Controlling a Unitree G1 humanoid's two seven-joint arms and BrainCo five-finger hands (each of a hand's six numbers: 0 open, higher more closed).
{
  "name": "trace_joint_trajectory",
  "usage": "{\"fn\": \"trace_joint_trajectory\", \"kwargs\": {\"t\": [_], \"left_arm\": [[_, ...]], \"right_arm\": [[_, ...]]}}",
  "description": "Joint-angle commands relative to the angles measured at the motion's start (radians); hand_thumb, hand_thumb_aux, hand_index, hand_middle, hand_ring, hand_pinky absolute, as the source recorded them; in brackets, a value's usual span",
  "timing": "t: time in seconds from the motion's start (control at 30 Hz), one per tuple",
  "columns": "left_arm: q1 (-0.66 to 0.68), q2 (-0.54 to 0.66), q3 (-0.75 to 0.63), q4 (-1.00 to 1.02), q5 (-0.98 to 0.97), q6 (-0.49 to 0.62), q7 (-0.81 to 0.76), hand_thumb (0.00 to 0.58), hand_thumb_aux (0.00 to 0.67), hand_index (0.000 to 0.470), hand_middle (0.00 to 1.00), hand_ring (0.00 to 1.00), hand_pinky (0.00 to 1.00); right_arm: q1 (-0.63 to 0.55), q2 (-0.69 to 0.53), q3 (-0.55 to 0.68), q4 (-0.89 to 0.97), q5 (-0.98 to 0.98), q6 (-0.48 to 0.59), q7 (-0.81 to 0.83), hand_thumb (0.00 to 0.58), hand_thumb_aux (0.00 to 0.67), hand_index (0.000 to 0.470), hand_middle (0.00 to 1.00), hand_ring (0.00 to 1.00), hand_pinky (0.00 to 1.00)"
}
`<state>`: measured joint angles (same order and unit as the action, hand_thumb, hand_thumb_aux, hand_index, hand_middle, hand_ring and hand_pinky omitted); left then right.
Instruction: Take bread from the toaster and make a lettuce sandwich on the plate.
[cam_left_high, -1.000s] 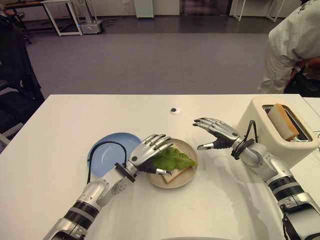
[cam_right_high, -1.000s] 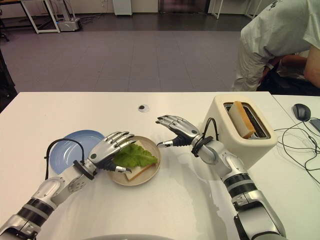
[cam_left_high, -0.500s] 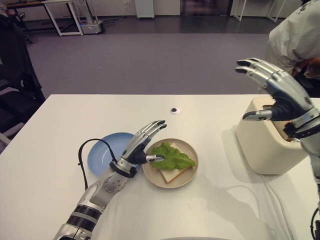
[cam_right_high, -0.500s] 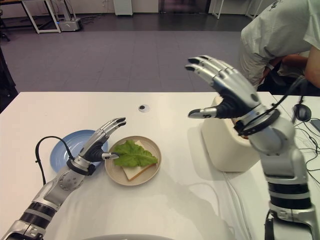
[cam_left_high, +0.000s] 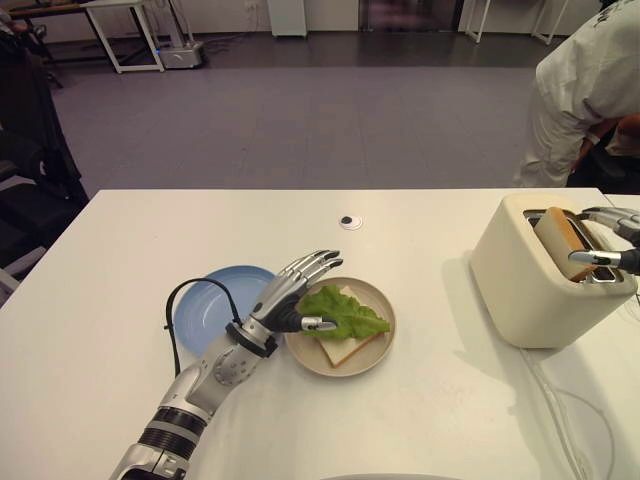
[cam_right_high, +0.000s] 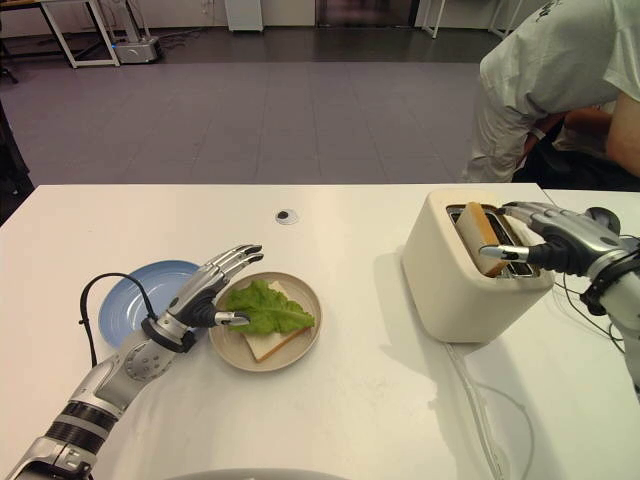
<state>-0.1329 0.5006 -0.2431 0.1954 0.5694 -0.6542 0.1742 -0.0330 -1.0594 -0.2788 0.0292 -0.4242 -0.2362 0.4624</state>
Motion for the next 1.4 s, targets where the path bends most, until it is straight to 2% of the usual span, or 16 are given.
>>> {"fn": "trace_joint_trajectory", "kwargs": {"t": [0.03, 0.07, 0.1, 0.13, 0.17, 0.2, 0.23, 0.27, 0.47, 0.67, 0.9, 1.07, 1.17, 1.4], "left_arm": [[-0.001, 0.005, 0.006, 0.007, 0.028, 0.0, -0.005, 0.0, 0.0, 0.0, 0.0, 0.0, 0.0], [-0.001, 0.005, 0.005, 0.007, 0.033, 0.0, -0.005, 0.0, 0.0, 0.0, 0.0, 0.0, 0.0], [0.0, 0.005, 0.005, 0.008, 0.036, 0.0, -0.004, 0.0, 0.0, 0.0, 0.0, 0.0, 0.0], [0.0, 0.004, 0.005, 0.009, 0.04, 0.0, -0.003, 0.0, 0.0, 0.0, 0.0, 0.0, 0.0], [0.0, 0.003, 0.005, 0.009, 0.043, 0.0, -0.003, 0.0, 0.0, 0.0, 0.0, 0.0, 0.0], [0.0, 0.004, 0.006, 0.01, 0.045, -0.001, -0.002, 0.0, 0.0, 0.0, 0.0, 0.0, 0.0], [0.001, 0.005, 0.007, 0.01, 0.046, -0.001, -0.002, 0.0, 0.0, 0.0, 0.0, 0.0, 0.0], [0.001, 0.005, 0.008, 0.01, 0.048, -0.001, -0.002, 0.0, 0.0, 0.0, 0.0, 0.0, 0.0], [0.01, 0.007, 0.013, 0.005, 0.055, 0.0, -0.001, 0.0, 0.0, 0.0, 0.0, 0.0, 0.0], [0.013, 0.01, 0.017, 0.002, 0.065, 0.0, 0.003, 0.0, 0.0, 0.0, 0.0, 0.0, 0.0], [0.011, 0.011, 0.023, 0.006, 0.076, -0.005, 0.014, 0.0, 0.0, 0.0, 0.0, 0.0, 0.0], [0.01, 0.015, 0.026, 0.01, 0.079, -0.011, 0.022, 0.0, 0.0, 0.0, 0.0, 0.0, 0.0], [0.012, 0.022, 0.038, -0.003, 0.077, -0.016, 0.028, 0.0, 0.0, 0.0, 0.0, 0.0, 0.0], [0.017, 0.039, 0.094, -0.035, 0.045, -0.024, 0.039, 0.0, 0.0, 0.0, 0.0, 0.0, 0.0]], "right_arm": [[-0.023, 0.012, 0.048, -0.03, -0.007, 0.026, 0.015, 0.053, 0.032, 0.022, 0.0, 0.0, 0.0], [-0.028, 0.013, 0.058, -0.032, -0.006, 0.029, 0.016, 0.1, 0.06, 0.042, 0.0, 0.0, 0.0], [-0.032, 0.014, 0.065, -0.033, -0.004, 0.032, 0.015, 0.294, 0.2, 0.14, 0.0, 0.0, 0.0], [-0.036, 0.015, 0.072, -0.034, -0.004, 0.035, 0.014, 0.403, 0.3, 0.21, 0.0, 0.0, 0.0], [-0.04, 0.016, 0.078, -0.034, -0.003, 0.035, 0.012, 0.487, 0.402, 0.282, 0.0, 0.0, 0.0], [-0.048, 0.02, 0.084, -0.034, -0.004, 0.033, 0.004, 0.543, 0.502, 0.352, 0.0, 0.0, 0.0], [-0.059, 0.025, 0.086, -0.035, -0.005, 0.031, -0.008, 0.564, 0.557, 0.391, 0.0, 0.0, 0.0], [-0.071, 0.03, 0.084, -0.037, -0.003, 0.033, -0.02, 0.58, 0.67, 0.47, 0.0, 0.0, 0.0], [-0.119, 0.039, 0.051, -0.026, 0.014, 0.078, -0.065, 0.58, 0.67, 0.47, 0.0, 0.0, 0.0], [-0.185, 0.05, -0.047, -0.031, 0.106, 0.136, -0.096, 0.58, 0.67, 0.47, 0.0, 0.0, 0.0], [-0.221, 0.067, -0.154, -0.053, 0.451, 0.133, 0.09, 0.58, 0.67, 0.47, 0.0, 0.0, 0.0], [-0.277, 0.14, -0.076, -0.115, 0.623, 0.158, 0.181, 0.58, 0.67, 0.47, 0.0, 0.0, 0.0], [-0.341, 0.208, 0.018, -0.186, 0.716, 0.205, 0.229, 0.58, 0.67, 0.47, 0.0, 0.0, 0.0], [-0.435, 0.353, 0.258, -0.185, 0.711, 0.257, 0.315, 0.58, 0.67, 0.47, 0.0, 0.0, 0.0]]}}
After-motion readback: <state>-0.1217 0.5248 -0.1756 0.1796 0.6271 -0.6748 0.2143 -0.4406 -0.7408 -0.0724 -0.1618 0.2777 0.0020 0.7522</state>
